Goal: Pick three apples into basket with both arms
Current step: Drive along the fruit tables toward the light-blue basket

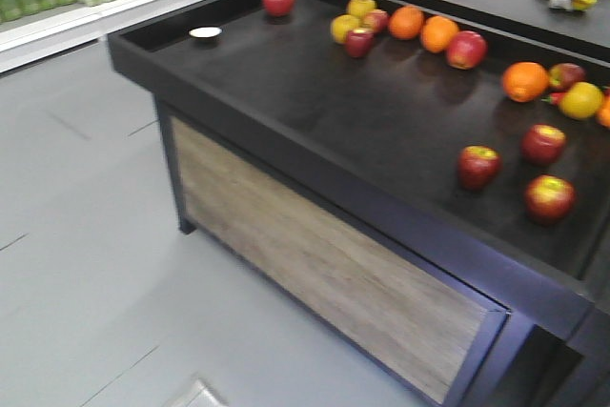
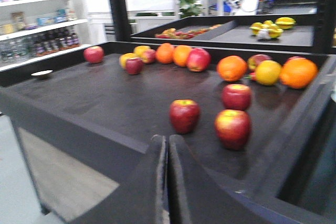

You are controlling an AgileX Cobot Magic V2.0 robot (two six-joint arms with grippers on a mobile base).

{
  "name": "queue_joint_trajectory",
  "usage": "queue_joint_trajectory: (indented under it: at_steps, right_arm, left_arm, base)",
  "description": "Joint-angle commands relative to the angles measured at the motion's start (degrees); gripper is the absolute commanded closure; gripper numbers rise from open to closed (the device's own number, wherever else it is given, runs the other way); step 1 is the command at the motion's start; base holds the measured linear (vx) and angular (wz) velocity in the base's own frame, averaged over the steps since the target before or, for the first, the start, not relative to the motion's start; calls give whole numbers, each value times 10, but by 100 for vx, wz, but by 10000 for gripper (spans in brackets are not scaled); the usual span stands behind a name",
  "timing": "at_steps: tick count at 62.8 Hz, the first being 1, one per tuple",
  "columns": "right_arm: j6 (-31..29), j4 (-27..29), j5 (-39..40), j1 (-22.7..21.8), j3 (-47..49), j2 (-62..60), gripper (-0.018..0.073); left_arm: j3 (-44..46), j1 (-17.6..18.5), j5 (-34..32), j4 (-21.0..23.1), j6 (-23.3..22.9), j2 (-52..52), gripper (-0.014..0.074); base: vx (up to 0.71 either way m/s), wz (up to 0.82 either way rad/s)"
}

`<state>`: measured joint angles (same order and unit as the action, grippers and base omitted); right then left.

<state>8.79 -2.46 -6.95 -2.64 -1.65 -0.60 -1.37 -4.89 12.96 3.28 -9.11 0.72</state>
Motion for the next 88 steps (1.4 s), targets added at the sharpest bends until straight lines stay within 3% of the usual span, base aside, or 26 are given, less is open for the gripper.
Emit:
queue_joint_trajectory:
  at_steps: [1, 88]
  right_arm:
    - [-7, -3, 45, -2, -8, -6, 564]
    - [-7, -3, 45, -2, -8, -6, 564]
  left_arm:
    - [-13, 3, -40, 3, -4, 9, 603]
    - [-13, 3, -40, 3, -4, 9, 603]
  base:
    - [9, -51]
    - [5, -38]
